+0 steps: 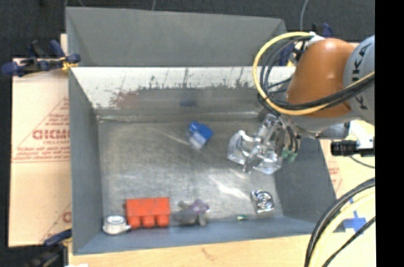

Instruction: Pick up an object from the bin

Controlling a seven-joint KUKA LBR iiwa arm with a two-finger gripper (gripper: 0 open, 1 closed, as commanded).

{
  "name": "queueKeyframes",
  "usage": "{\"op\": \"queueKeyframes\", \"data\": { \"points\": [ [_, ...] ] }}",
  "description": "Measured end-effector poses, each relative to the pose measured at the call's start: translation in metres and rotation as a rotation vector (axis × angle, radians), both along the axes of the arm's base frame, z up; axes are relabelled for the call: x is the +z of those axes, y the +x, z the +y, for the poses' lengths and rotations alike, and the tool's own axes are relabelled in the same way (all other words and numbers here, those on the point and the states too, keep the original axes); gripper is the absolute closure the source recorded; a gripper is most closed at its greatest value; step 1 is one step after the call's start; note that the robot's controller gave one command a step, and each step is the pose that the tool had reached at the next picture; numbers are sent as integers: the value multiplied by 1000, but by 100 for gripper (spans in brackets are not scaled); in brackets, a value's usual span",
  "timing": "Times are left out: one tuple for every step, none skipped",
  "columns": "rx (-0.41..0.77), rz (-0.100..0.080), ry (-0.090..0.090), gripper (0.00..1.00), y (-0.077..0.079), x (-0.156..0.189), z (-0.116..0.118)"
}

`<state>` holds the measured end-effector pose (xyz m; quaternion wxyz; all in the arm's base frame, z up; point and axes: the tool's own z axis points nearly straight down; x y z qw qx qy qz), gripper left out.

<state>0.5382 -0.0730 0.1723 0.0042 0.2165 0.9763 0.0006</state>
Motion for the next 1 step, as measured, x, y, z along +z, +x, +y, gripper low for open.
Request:
{"op": "queueKeyframes", "data": {
  "points": [
    [38, -1, -1, 100, 9, 74, -10]
  ]
}}
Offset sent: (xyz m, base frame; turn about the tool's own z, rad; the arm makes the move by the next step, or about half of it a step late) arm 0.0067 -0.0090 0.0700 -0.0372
